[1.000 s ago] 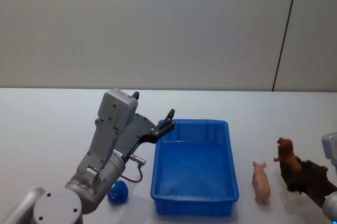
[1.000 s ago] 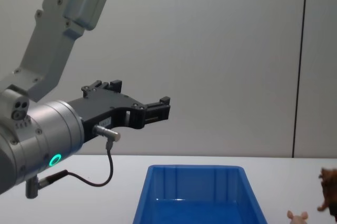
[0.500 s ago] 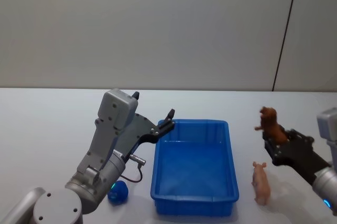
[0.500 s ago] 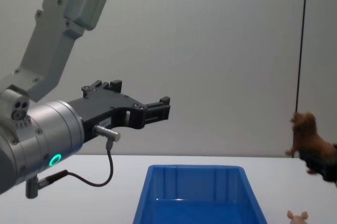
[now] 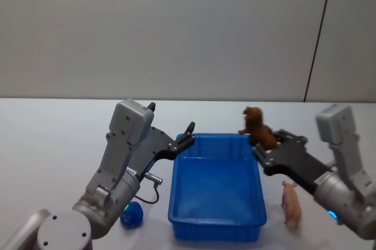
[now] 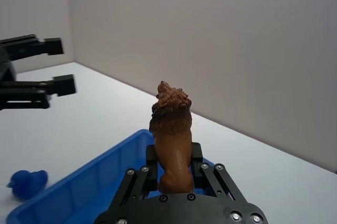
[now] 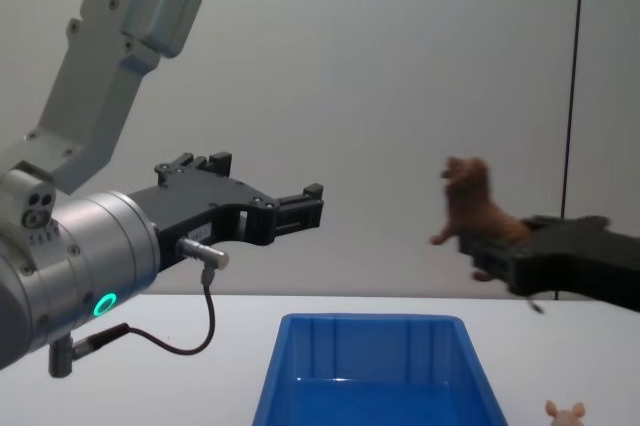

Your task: Pick up the two dolls from the table and place them into the box.

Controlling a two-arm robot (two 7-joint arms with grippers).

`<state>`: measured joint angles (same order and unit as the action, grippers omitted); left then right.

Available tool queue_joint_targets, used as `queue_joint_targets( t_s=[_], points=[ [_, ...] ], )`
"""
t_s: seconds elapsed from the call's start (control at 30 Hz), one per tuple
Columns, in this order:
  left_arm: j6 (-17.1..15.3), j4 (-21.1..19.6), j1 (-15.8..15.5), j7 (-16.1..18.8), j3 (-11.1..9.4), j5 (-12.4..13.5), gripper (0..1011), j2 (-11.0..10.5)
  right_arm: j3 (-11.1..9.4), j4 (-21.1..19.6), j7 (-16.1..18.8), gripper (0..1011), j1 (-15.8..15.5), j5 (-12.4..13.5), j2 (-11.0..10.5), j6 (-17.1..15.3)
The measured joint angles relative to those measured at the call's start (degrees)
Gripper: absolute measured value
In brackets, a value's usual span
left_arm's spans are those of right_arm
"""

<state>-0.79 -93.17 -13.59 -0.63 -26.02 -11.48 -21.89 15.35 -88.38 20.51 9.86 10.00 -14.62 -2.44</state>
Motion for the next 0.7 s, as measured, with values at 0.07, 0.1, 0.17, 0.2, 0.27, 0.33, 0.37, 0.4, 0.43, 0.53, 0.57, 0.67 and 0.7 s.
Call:
queue_joint_targets(
  t_s=[0.07, 0.1, 0.17, 0.2, 0.27, 0.33, 0.37, 0.4, 0.43, 0.53, 0.57, 0.67, 0.7],
  points=[
    [0.0, 0.0, 0.0, 0.0, 0.0, 0.0, 1001, 0.0, 0.6, 0.5, 0.8, 346, 0.6, -0.6, 0.6, -0.5],
    [0.0, 0.0, 0.0, 0.0, 0.0, 0.0, 1001, 0.0, 0.8, 0.7, 1.1, 347, 0.8, -0.8, 0.9, -0.7],
    [0.0, 0.0, 0.0, 0.0, 0.0, 0.0, 1001, 0.0, 1.3, 1.4, 1.7, 371, 1.3, -1.5, 1.5, -1.1],
    [0.0, 0.0, 0.0, 0.0, 0.0, 0.0, 1001, 0.0, 1.6, 1.7, 1.9, 389, 1.5, -1.6, 1.8, -1.2],
    [0.0, 0.0, 0.0, 0.0, 0.0, 0.0, 1001, 0.0, 1.8, 2.1, 2.1, 470, 1.8, -2.0, 2.1, -1.4],
    [0.0, 0.0, 0.0, 0.0, 0.0, 0.0, 1001, 0.0, 2.3, 2.7, 2.4, 506, 2.2, -2.5, 2.6, -1.6],
    [0.0, 0.0, 0.0, 0.0, 0.0, 0.0, 1001, 0.0, 2.5, 3.2, 2.5, 564, 2.5, -2.8, 2.9, -1.6],
    [0.0, 0.0, 0.0, 0.0, 0.0, 0.0, 1001, 0.0, 2.5, 3.2, 2.5, 564, 2.5, -2.8, 2.9, -1.6],
    [0.0, 0.0, 0.0, 0.0, 0.0, 0.0, 1001, 0.0, 2.7, 3.5, 2.5, 609, 2.7, -3.2, 3.1, -1.7],
    [0.0, 0.0, 0.0, 0.0, 0.0, 0.0, 1001, 0.0, 3.1, 4.2, 2.5, 707, 3.0, -3.7, 3.5, -1.6],
    [0.0, 0.0, 0.0, 0.0, 0.0, 0.0, 1001, 0.0, 3.1, 4.5, 2.5, 761, 3.2, -3.8, 3.6, -1.5],
    [0.0, 0.0, 0.0, 0.0, 0.0, 0.0, 1002, 0.0, 3.2, 4.9, 2.4, 812, 3.4, -4.0, 3.8, -1.2],
    [0.0, 0.0, 0.0, 0.0, 0.0, 0.0, 1001, 0.0, 3.2, 5.0, 2.3, 840, 3.4, -4.0, 3.8, -1.1]
  ],
)
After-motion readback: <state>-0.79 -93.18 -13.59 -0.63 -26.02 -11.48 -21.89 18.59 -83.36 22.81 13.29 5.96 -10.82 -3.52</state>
